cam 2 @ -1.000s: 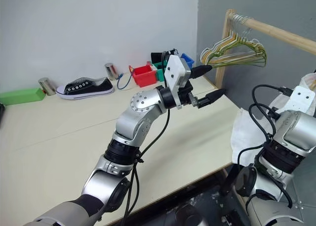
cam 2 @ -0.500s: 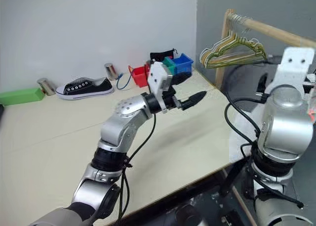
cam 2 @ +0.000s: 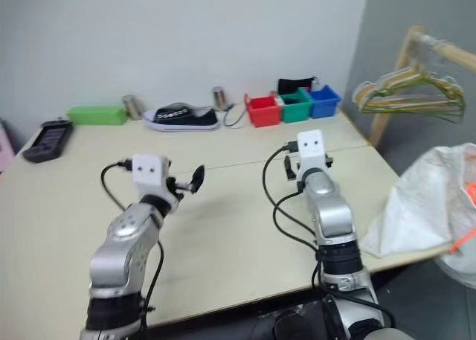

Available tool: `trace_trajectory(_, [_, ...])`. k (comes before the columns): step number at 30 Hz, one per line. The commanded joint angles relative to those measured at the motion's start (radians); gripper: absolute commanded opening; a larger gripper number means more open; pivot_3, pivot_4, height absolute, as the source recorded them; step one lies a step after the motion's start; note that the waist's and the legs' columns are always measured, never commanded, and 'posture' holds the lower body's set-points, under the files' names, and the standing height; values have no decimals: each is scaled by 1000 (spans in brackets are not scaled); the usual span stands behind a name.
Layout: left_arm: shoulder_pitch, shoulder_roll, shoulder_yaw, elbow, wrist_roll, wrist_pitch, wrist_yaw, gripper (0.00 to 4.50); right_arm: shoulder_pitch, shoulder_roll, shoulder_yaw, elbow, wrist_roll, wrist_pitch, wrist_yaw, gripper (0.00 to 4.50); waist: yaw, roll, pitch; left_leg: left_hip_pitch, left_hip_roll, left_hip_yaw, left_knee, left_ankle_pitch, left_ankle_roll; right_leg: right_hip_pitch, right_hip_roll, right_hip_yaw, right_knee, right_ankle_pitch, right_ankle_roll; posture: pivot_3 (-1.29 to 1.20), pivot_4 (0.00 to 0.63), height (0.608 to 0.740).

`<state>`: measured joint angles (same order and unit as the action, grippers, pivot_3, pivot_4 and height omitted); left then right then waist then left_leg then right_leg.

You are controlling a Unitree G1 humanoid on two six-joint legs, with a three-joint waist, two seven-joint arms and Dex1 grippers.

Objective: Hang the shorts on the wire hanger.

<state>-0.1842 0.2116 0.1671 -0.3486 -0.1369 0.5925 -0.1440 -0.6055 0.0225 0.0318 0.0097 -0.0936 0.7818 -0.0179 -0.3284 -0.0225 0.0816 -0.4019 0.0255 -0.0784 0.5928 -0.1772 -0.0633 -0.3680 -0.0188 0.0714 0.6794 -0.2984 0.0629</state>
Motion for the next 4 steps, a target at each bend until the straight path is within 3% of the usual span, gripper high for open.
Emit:
trace_trajectory(1, [75, -29, 54, -137, 14, 24, 81, 4500, 1, 29, -3, 28, 30, -71, 4, 4451, 66, 0, 0, -2, 0, 0, 0, 0, 0, -2, 0, 0, 0, 0, 0, -79, 9, 740])
trace_trajectory(3, [126, -46, 76, -168, 16, 32, 113, 4500, 12, 35, 3, 40, 35, -87, 9, 4451, 113, -1, 0, -4, 0, 0, 1, 0, 0, -4, 0, 0, 0, 0, 0, -48, 12, 740])
trace_trajectory(4, [149, -51, 78, -182, 21, 38, 125, 4500, 21, 32, 12, 43, 36, -91, 17, 4451, 113, -1, 0, -4, 0, 0, 1, 0, 0, -4, 0, 0, 0, 0, 0, -48, 12, 740])
